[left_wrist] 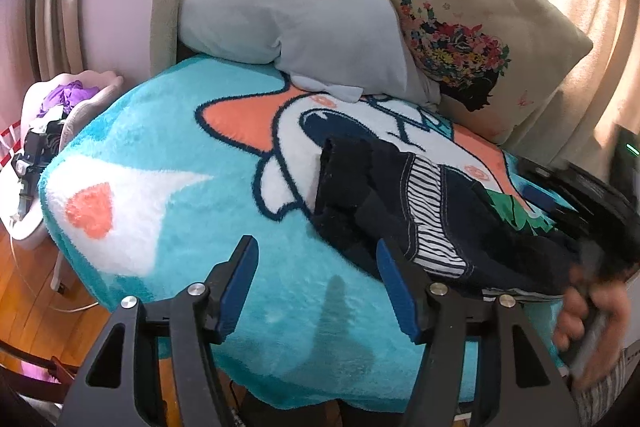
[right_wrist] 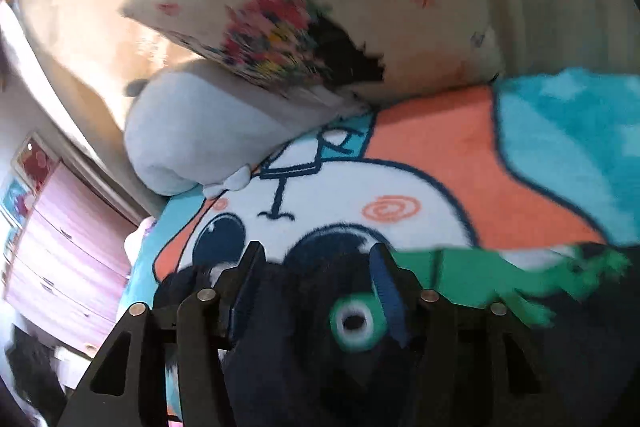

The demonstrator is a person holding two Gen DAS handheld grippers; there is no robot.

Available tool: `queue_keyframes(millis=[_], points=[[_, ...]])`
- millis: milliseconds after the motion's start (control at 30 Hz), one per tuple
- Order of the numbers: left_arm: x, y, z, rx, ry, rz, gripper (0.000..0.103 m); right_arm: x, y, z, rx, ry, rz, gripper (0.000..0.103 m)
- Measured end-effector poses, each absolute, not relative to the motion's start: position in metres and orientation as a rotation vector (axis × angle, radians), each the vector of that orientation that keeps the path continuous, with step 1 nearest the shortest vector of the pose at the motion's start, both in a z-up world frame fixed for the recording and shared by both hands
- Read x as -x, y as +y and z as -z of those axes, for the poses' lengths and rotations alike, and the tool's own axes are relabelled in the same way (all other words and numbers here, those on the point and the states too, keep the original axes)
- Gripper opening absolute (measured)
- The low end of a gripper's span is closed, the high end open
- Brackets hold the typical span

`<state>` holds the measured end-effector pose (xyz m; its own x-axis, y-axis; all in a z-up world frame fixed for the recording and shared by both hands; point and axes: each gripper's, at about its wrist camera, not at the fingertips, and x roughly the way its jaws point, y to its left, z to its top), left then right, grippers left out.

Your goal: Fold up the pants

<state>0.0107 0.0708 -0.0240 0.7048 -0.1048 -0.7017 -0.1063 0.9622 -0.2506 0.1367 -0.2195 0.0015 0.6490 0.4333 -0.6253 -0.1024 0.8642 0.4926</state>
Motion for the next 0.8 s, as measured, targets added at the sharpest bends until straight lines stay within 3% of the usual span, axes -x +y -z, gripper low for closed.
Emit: queue_keyframes(millis=[200, 800], points=[[0.000, 0.062, 0.016, 0.225, 0.767, -0.033, 0.064, -0.051, -0.242, -0.021, -0.371, 0.619, -0.171, 0.073], [0.018, -0.013, -0.008, -0.017, 0.734, -0.054, 0.069, -0.001, -0.289, -0.005, -0.447, 0.572, -0.096, 0.073]])
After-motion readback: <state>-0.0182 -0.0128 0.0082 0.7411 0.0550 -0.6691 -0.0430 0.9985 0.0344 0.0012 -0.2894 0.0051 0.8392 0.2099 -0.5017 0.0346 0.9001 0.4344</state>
